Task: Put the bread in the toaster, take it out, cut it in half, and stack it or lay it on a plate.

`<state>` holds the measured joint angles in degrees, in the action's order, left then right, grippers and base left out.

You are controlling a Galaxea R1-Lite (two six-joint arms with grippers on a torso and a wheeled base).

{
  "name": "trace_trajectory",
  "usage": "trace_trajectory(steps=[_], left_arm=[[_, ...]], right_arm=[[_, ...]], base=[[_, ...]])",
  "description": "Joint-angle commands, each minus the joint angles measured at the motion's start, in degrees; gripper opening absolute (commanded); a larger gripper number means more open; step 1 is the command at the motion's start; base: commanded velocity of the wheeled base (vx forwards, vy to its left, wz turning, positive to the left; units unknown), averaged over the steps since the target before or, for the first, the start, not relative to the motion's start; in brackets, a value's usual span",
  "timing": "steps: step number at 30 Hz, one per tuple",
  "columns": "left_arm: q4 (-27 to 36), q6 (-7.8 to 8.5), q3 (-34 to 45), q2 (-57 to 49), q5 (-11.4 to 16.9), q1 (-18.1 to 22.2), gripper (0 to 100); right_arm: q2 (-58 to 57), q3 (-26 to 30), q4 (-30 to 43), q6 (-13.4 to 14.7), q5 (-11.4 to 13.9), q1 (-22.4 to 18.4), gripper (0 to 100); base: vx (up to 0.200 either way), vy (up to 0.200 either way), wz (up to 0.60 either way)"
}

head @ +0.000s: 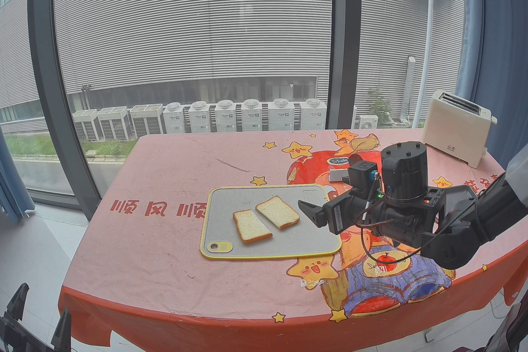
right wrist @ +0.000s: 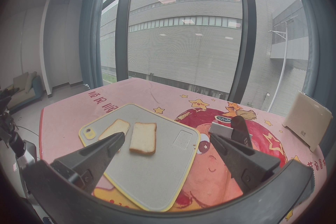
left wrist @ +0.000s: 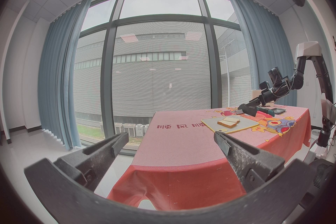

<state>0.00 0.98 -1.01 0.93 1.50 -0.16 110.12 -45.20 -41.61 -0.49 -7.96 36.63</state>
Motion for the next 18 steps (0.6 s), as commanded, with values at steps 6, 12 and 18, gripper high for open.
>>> trace_trajectory(steps=[6,12,18], left_arm=[[0.0,-0.01,0.9,-0.3,0.0,0.1,100],[0.0,-0.01,0.9,-0.3,0.0,0.0,100],[0.1,-0.01,0.9,-0.3,0.0,0.0,100]], right_arm=[[4.4,-5.9,4.7,0.0,0.2,-0.8,100],[5.4,-10.4,9.4,0.0,0.4,-1.6,100],[7.5,-12.7,12.8,0.0,0.5,-1.6,100]], base=[[0.0,0.0,0.0],[0.0,0.0,0.0],[0.0,0.0,0.0]])
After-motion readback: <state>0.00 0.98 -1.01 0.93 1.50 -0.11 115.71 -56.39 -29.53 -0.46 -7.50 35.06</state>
